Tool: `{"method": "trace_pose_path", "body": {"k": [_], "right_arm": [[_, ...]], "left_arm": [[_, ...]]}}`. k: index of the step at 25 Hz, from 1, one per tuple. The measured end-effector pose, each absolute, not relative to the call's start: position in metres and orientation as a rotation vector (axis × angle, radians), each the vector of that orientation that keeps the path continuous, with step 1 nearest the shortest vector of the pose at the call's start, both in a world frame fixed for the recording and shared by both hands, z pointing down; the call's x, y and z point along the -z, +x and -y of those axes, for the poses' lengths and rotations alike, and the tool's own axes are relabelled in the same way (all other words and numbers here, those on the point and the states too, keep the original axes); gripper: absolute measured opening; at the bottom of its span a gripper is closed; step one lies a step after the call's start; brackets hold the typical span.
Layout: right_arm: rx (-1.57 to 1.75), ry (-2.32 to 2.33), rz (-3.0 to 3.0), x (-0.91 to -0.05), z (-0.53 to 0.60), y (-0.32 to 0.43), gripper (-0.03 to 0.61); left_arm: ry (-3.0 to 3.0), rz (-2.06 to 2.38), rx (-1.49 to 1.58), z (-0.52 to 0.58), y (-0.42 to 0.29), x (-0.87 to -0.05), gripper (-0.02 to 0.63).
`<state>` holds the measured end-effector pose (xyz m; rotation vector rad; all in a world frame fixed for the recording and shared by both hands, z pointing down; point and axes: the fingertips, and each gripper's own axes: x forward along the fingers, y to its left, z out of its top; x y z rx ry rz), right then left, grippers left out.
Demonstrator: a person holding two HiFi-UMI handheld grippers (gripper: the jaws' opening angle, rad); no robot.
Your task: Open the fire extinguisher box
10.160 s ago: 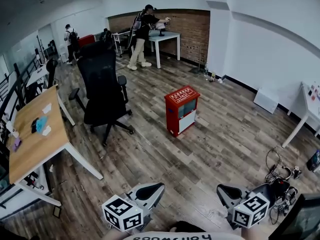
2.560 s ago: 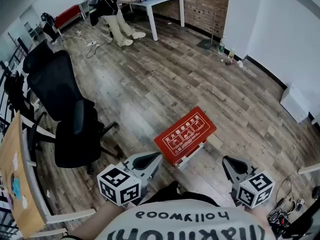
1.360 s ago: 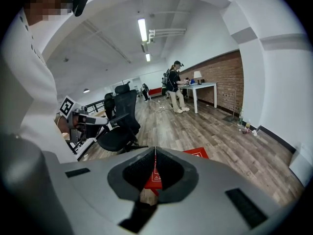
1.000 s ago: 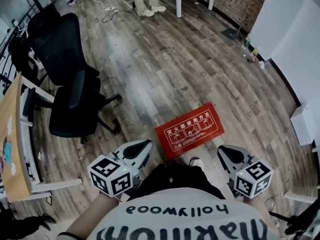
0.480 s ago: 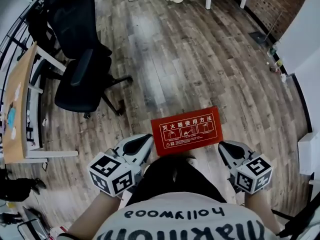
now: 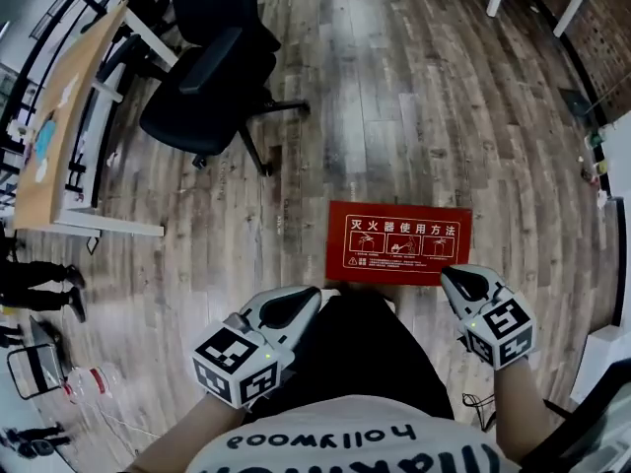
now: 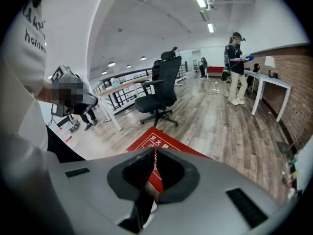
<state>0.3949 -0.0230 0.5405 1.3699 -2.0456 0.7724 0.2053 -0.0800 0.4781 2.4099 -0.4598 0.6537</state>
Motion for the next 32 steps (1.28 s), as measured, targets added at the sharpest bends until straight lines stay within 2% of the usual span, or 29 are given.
{"method": "trace_pose_path", "body": {"k": [10, 11, 12, 13, 15, 25, 32], "right_arm": [[-0.638, 1.162, 1.994, -0.611, 0.032, 0.348, 0.015], [-0.616, 1.130, 1.977, -0.620, 0.031, 0.344, 0.043], [-0.597, 1.098, 1.961, -0.630, 0.030, 0.340, 0.140], [-0.574, 1.069, 1.943, -0.640, 0.028, 0.337, 0.183], [-0.499, 1.017, 1.899, -0.661, 0.024, 0.333, 0.225], [0.065, 0.908, 1.553, -0.747, 0.008, 0.333, 0.236], [0.175, 1.067, 1.456, -0.759, 0.016, 0.341, 0.236]], "left_arm": [[2.328, 0.525, -0.664, 0.085, 0.170, -0.531, 0.006], [2.323, 0.514, -0.662, 0.085, 0.168, -0.535, 0.006], [2.317, 0.503, -0.662, 0.085, 0.167, -0.540, 0.007], [2.312, 0.492, -0.665, 0.085, 0.165, -0.545, 0.008], [2.304, 0.478, -0.669, 0.085, 0.161, -0.557, 0.008], [2.333, 0.477, -0.703, 0.102, 0.132, -0.627, 0.007], [2.338, 0.436, -0.731, 0.096, 0.132, -0.642, 0.008]]}}
